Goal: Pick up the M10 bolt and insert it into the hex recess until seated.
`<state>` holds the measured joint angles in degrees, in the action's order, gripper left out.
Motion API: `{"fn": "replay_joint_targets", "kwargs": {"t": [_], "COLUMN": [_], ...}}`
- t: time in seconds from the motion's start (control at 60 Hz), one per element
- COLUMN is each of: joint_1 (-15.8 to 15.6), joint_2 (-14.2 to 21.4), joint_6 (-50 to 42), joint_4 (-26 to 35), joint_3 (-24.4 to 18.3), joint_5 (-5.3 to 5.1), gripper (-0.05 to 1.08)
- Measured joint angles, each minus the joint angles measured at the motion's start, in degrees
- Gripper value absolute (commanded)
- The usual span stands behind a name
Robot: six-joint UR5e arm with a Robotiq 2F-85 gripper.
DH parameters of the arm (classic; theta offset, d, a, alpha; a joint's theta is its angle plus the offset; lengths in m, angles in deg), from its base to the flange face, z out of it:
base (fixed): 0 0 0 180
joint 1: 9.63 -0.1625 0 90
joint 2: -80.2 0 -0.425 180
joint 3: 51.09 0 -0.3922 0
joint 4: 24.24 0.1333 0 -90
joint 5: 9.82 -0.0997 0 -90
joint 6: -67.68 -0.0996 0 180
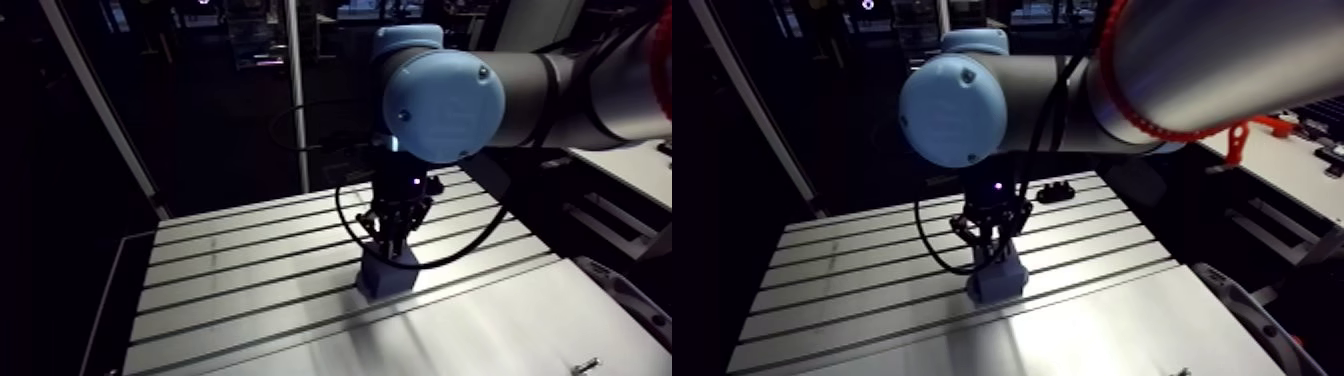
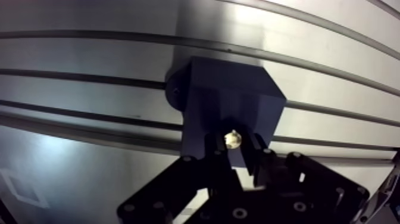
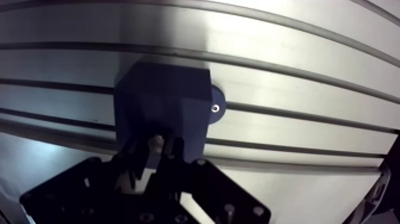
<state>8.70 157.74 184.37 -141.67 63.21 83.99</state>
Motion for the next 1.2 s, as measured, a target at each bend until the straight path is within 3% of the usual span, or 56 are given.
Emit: {"fn": "replay_joint_targets", "kwargs": {"t": [1.2], "joint_1": [-0.1], "joint_2": [0.1], "joint_6": [4.6], "joint_4": [0.4], "joint_3": [-0.2], "joint_5": [0.2], "gripper": [0.72]}}
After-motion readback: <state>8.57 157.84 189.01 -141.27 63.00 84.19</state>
